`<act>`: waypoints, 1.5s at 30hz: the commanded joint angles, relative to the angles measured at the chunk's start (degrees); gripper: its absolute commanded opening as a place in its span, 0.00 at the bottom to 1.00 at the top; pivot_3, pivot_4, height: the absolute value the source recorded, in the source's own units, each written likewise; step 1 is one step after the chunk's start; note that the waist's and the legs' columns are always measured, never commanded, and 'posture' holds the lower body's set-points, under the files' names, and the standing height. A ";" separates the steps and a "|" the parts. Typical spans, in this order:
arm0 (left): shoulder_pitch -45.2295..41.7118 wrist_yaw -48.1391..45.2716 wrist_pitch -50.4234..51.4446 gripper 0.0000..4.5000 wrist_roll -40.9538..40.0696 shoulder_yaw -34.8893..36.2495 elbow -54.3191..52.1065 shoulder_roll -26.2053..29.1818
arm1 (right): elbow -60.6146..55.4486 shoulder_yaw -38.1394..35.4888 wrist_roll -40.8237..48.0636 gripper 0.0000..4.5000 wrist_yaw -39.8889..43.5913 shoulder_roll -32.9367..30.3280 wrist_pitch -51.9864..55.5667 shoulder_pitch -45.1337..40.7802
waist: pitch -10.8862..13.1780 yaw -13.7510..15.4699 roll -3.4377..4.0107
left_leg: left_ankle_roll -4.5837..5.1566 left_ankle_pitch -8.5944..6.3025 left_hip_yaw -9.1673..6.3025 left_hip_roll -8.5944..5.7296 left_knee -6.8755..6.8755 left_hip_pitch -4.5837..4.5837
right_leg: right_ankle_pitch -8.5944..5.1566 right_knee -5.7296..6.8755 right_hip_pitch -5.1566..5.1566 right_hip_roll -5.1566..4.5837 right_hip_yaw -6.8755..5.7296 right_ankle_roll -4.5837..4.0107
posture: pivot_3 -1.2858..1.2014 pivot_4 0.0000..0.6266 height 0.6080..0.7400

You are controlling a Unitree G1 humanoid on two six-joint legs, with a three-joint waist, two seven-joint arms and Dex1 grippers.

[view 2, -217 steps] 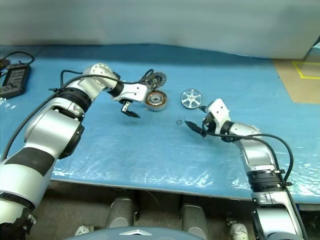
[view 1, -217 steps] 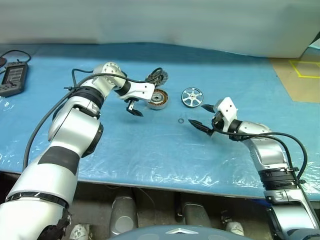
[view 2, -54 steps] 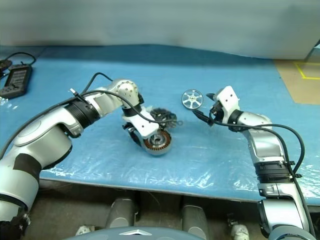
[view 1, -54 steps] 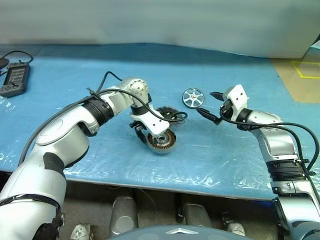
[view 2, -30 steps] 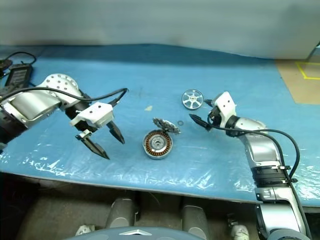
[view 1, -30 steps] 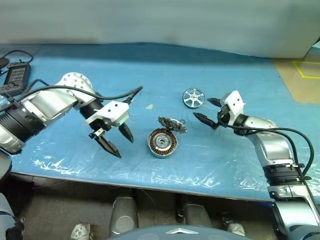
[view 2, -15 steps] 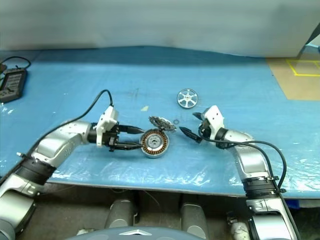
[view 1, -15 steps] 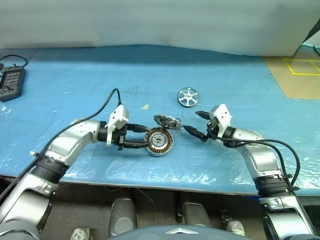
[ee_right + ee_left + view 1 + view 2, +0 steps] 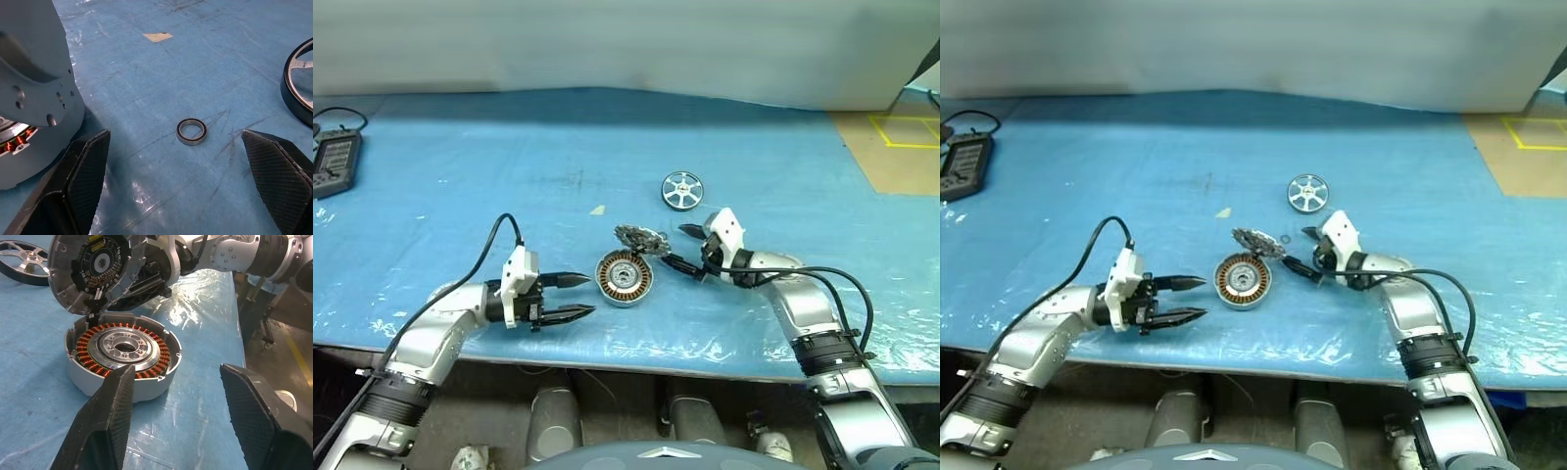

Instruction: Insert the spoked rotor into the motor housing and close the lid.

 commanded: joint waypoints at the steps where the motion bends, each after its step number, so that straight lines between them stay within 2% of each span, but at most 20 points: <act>1: 0.94 0.02 0.08 0.64 0.12 2.22 -1.44 -0.30 | 3.62 0.23 -0.68 1.00 0.50 1.05 -3.27 -2.84 | 0.00 -0.06 0.00 | 0.00 0.00 0.00 0.00 0.00 0.00 | 0.00 0.01 -0.01 0.00 0.00 0.00 | 0.52 0.24 1.00; 10: 1.15 1.39 0.61 0.64 1.72 2.48 -1.96 -2.80 | 16.97 0.92 -3.44 1.00 0.56 4.92 -9.52 -9.61 | -0.01 -0.04 -0.01 | 0.00 0.00 0.03 0.01 -0.02 0.02 | 0.00 0.00 0.00 0.02 0.01 -0.02 | 0.52 0.24 1.00; 19: 1.84 2.06 0.22 0.64 2.77 2.85 -2.10 -3.56 | 21.77 1.65 -5.03 1.00 1.05 6.58 -11.59 -11.01 | -0.02 -0.08 -0.03 | 0.01 -0.01 0.03 0.06 -0.01 0.04 | 0.01 0.00 0.02 0.06 0.00 -0.03 | 0.52 0.24 1.00; 22: 2.51 2.65 0.52 0.65 2.82 2.89 -3.09 -3.60 | 21.80 2.10 -5.74 0.86 0.85 6.44 -11.97 -10.60 | -0.02 -0.08 -0.02 | 0.07 -0.04 0.03 0.07 -0.01 0.08 | 0.00 0.00 0.06 0.06 0.01 -0.03 | 0.52 0.24 1.00; 26: 2.65 3.30 0.93 0.65 2.87 2.91 -3.72 -3.55 | 22.30 2.09 -6.29 0.86 0.56 6.45 -11.64 -10.64 | -0.02 -0.08 -0.03 | 0.19 -0.11 0.03 0.11 -0.01 0.12 | 0.00 0.00 0.10 0.10 0.01 -0.03 | 0.52 0.24 1.00; 29: 2.64 3.63 1.07 0.65 2.91 2.92 -3.94 -3.52 | 23.35 2.23 -7.33 0.74 -0.47 6.21 -12.02 -10.91 | -0.02 -0.06 -0.03 | 0.20 -0.12 0.03 0.14 -0.02 0.28 | 0.00 0.00 0.27 0.12 0.00 -0.04 | 0.52 0.24 1.00; 33: 2.63 3.76 1.06 0.65 3.03 2.97 -3.96 -3.44 | 23.96 2.16 -7.85 0.44 -0.94 6.07 -12.81 -11.08 | -0.02 -0.06 -0.03 | 0.20 -0.14 0.03 0.14 -0.19 0.76 | -0.04 -0.25 0.75 0.12 -0.01 0.00 | 0.52 0.24 1.00; 35: 2.53 3.77 0.98 0.65 3.14 2.97 -3.83 -3.37 | 24.36 2.44 -8.55 0.44 -1.26 5.68 -13.38 -11.09 | -0.03 -0.06 -0.04 | 0.20 -0.14 0.03 0.15 -0.22 0.77 | -0.04 -0.32 0.78 0.12 -0.01 0.00 | 0.52 0.24 1.00; 38: 2.29 3.68 0.81 0.65 3.29 3.01 -3.43 -3.37 | 24.75 2.66 -9.46 0.30 -1.73 5.19 -14.21 -11.01 | -0.03 -0.06 -0.04 | 0.20 -0.14 0.03 0.15 -0.26 0.76 | -0.03 -0.40 0.80 0.13 -0.01 -0.02 | 0.52 0.24 1.00; 40: 2.23 3.63 0.71 0.65 3.41 3.01 -3.29 -3.39 | 24.68 2.50 -9.68 0.15 -1.90 4.93 -14.47 -10.82 | -0.03 -0.05 -0.05 | 0.20 -0.14 0.04 0.15 -0.26 0.75 | -0.02 -0.42 0.81 0.13 -0.01 -0.03 | 0.52 0.24 1.00; 45: 1.93 3.50 0.69 0.65 3.76 3.08 -2.97 -3.52 | 24.00 1.98 -9.84 0.13 -1.86 3.92 -15.00 -10.13 | -0.03 0.00 -0.04 | 0.20 -0.14 0.04 0.15 -0.28 0.75 | -0.02 -0.45 0.81 0.12 -0.01 -0.02 | 0.52 0.24 1.00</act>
